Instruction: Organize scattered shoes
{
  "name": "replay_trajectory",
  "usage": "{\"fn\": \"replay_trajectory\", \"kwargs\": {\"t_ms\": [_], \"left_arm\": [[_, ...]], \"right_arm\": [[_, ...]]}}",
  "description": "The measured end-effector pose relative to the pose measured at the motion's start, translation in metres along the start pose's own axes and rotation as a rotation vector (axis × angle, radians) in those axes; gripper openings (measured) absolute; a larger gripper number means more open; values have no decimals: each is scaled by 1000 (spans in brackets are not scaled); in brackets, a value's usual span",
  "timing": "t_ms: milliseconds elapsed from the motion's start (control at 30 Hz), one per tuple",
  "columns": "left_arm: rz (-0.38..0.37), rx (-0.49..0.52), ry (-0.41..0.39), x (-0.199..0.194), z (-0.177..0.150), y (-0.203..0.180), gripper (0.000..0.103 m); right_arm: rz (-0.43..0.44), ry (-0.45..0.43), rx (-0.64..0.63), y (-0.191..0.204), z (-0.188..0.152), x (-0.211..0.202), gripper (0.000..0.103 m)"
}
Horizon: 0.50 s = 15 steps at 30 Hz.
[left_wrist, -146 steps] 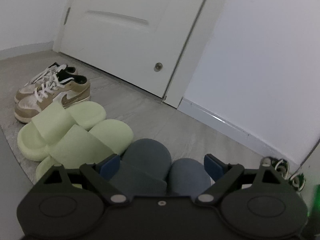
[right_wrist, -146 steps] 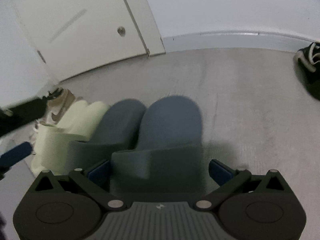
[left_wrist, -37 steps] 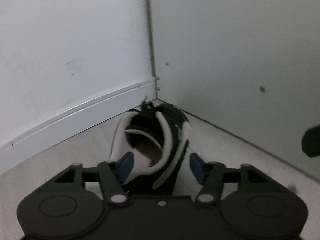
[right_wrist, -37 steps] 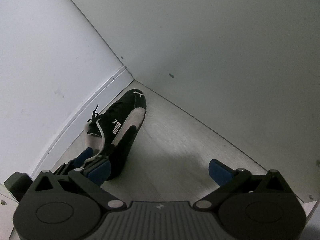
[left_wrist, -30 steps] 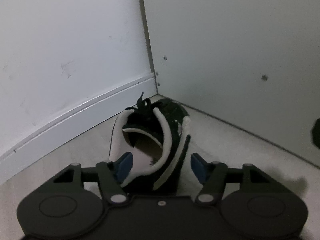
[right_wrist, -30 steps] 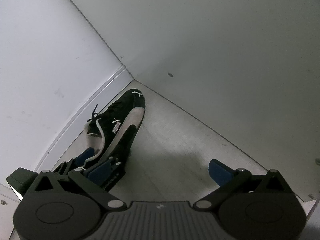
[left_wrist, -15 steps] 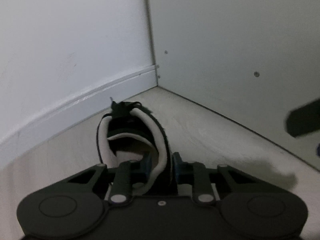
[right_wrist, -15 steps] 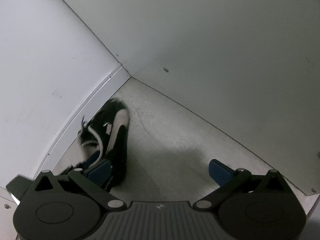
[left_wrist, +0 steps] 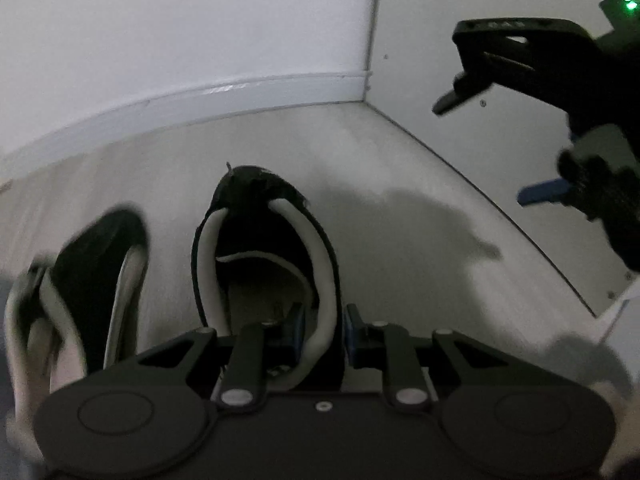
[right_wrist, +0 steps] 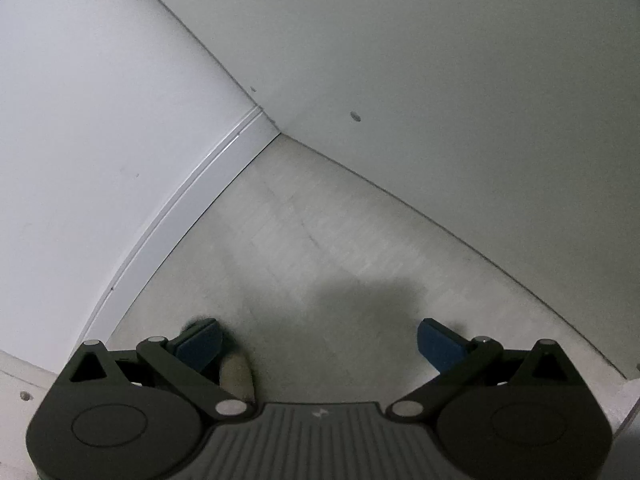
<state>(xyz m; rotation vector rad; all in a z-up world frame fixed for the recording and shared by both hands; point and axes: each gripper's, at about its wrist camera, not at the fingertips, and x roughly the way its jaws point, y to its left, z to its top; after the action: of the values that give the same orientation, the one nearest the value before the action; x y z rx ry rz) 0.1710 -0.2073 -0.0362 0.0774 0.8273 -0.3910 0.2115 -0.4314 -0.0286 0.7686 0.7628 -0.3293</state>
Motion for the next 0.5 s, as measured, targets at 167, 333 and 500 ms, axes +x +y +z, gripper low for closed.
{"fn": "replay_trajectory", "kwargs": {"t_ms": [167, 333, 500], "left_arm": [[-24, -82, 12, -23, -4, 15, 30], [41, -122, -107, -72, 9, 40, 63], [206, -169, -214, -127, 0, 90, 88]], "right_arm": [[26, 18, -111, 17, -13, -5, 103], [93, -51, -437, 57, -51, -33, 103], [156, -105, -592, 75, -96, -57, 103]]}}
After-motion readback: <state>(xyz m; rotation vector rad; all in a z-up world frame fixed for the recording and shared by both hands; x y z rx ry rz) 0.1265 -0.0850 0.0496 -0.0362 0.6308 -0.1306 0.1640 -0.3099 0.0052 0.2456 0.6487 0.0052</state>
